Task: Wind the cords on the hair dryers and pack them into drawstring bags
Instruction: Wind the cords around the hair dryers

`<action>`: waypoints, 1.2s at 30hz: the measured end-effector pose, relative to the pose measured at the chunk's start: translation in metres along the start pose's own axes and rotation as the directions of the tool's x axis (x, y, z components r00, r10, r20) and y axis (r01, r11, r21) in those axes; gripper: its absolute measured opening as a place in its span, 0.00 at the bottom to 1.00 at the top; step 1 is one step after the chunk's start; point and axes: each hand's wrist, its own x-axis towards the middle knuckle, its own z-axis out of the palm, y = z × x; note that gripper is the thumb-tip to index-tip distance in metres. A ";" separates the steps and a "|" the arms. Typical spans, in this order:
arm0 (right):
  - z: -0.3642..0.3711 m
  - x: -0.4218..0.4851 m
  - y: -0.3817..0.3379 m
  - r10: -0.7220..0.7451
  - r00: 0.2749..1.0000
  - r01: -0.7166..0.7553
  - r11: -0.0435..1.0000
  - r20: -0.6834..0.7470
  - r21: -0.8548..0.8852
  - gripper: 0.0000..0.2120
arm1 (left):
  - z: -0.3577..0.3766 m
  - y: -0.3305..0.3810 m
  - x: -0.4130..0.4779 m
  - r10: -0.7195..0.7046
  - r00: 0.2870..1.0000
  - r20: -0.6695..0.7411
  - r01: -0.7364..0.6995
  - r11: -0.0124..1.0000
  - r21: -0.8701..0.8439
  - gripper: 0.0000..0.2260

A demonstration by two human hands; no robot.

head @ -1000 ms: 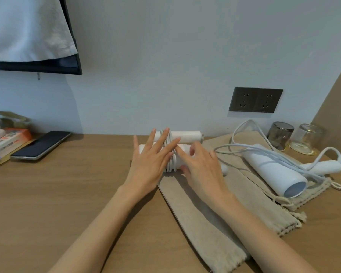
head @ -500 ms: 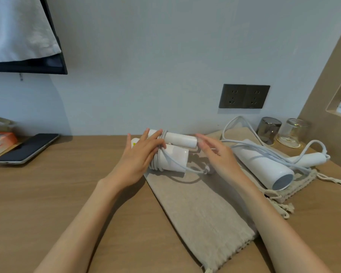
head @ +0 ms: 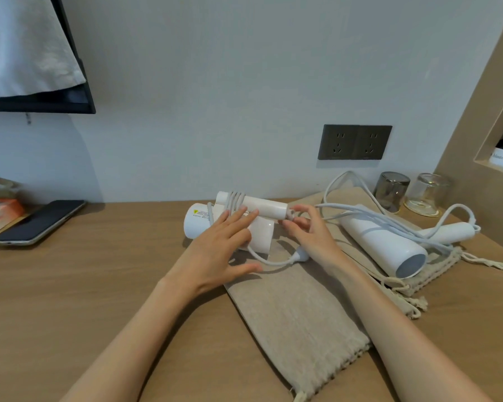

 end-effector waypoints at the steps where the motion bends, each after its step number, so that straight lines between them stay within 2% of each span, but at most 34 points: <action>1: -0.001 0.000 0.001 -0.008 1.000 0.008 1.000 -0.008 -0.006 0.11 | 0.002 0.001 0.001 0.014 1.000 -0.012 -0.014 1.000 -0.004 0.19; 5: 0.000 -0.004 0.000 -0.084 0.996 0.083 0.996 -0.035 -0.015 0.10 | 0.002 0.000 -0.002 0.001 0.997 -0.079 -0.007 0.997 -0.074 0.20; 9: 0.006 -0.008 -0.011 -0.152 0.982 0.152 0.988 -0.116 -0.006 0.09 | -0.003 -0.006 -0.007 -0.065 0.995 -0.075 0.053 0.986 -0.158 0.24; 15: 0.009 -0.015 -0.052 -0.254 0.923 0.297 0.948 -0.288 0.115 0.10 | -0.005 -0.001 -0.001 -0.060 0.984 -0.170 0.048 0.996 -0.072 0.22; 20: 0.005 -0.010 -0.089 -0.304 0.888 0.371 0.917 -0.345 0.146 0.07 | -0.003 0.008 0.003 -0.092 0.963 -0.254 0.024 0.966 -0.258 0.21; 23: 0.005 -0.004 -0.109 -0.296 0.904 0.352 0.925 -0.307 0.143 0.08 | -0.007 0.017 0.009 -0.122 0.951 -0.285 0.006 0.927 -0.374 0.20; 28: 0.008 0.000 -0.120 -0.268 0.953 0.291 0.939 -0.142 0.183 0.13 | -0.010 0.034 0.013 -0.226 0.901 -0.370 -0.016 0.836 -0.548 0.19; 32: 0.004 -0.006 -0.106 -0.278 0.959 0.281 0.921 -0.048 0.269 0.15 | -0.011 0.035 0.015 -0.397 0.867 -0.300 0.094 0.722 -0.685 0.07; 36: -0.001 -0.006 -0.087 -0.227 0.974 0.204 0.902 0.014 0.380 0.15 | -0.014 0.036 0.015 -0.432 0.860 -0.272 0.102 0.668 -0.737 0.06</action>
